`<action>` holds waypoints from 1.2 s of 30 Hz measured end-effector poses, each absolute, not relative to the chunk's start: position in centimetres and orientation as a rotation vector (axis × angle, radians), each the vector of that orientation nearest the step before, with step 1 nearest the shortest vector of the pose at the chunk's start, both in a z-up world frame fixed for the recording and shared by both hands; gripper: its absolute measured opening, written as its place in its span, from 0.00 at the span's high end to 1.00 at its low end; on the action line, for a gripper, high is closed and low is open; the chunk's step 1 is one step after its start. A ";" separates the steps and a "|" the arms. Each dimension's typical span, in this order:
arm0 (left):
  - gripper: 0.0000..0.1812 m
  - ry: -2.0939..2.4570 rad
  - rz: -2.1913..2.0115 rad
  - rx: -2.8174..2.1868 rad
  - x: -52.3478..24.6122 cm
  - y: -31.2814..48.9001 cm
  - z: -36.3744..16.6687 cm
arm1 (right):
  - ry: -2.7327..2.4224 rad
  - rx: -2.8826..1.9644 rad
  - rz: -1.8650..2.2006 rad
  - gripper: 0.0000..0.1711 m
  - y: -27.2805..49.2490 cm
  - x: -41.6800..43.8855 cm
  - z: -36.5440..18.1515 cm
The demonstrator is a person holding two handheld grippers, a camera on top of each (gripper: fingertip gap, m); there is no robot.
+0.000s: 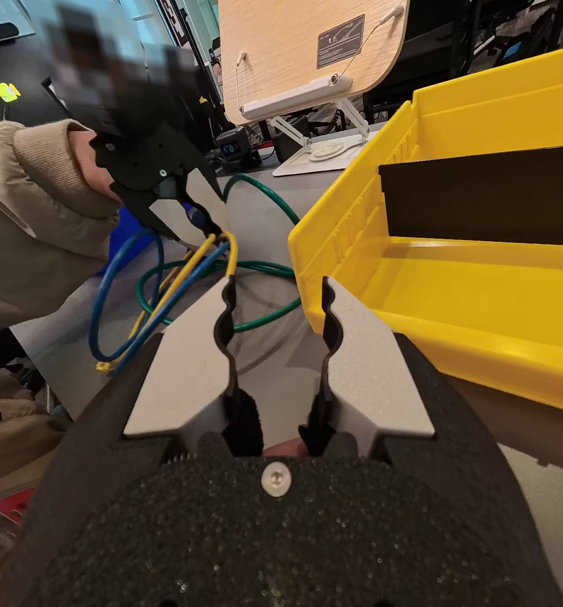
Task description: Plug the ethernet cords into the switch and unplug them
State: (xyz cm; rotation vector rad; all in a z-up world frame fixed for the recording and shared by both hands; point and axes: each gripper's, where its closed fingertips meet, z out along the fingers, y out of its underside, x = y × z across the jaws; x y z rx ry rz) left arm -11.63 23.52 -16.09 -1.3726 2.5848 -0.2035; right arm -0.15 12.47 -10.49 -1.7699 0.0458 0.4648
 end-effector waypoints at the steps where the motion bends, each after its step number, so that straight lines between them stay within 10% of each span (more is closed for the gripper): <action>1: 0.94 2.579 -0.212 -1.359 -11.2 23.4 -16.2 | 0.043 -1.772 0.464 0.69 12.5 -0.2 -10.5; 27: 0.93 2.580 -0.218 -1.462 -12.5 25.6 -17.9 | 0.036 -1.791 0.497 0.69 12.3 -0.5 -10.9; 36: 0.78 1.961 -0.475 -1.717 -13.8 29.6 -10.9 | 0.021 -1.818 0.507 0.69 12.4 -1.0 -11.5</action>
